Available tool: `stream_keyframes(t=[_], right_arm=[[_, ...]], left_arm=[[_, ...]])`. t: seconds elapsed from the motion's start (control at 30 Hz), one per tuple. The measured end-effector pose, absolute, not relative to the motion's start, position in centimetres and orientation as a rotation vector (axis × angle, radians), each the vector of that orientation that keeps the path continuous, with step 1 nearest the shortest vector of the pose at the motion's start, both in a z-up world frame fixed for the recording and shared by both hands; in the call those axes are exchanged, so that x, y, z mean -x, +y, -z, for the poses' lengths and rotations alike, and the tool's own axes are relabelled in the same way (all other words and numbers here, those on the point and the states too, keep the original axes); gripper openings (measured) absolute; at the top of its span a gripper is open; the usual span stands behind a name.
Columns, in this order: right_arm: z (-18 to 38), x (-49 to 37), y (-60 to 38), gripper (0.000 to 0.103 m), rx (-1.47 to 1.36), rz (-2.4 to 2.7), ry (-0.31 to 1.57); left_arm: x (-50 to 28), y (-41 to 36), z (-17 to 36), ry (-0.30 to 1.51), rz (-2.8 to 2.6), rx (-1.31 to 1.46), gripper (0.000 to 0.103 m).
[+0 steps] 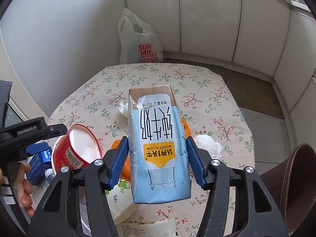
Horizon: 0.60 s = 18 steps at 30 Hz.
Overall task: Collect trash
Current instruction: 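Grasp the light blue milk carton with the right tool while the left tool grasps the red noodle cup, then carry the milk carton over the brown bin and open the right tool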
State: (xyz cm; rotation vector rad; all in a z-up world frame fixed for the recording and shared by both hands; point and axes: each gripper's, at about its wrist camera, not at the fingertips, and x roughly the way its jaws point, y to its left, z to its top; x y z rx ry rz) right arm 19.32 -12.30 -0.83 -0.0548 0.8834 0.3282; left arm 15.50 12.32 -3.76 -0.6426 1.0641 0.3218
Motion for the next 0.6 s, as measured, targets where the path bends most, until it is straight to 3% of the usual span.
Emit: stream_keyframes(t=[0.4,0.47,0.6], right_arm=[[-0.3,-18.8,-14.4,0.056,0.021,-0.310,0.855],[-0.5,-18.8,-14.8,0.056,0.011,-0.306,0.851],[-0.8,-18.6,-15.3,0.056,0.000,-0.297,0.844]], left_arm=[[-16.2,10.8,4.8,1.099,-0.309,0.666,0.093],[-16.2,10.9,5.2,1.115,-0.288,0.686,0.088],[-16.0,11.1,5.5,1.100,-0.238,0.741,0.088]])
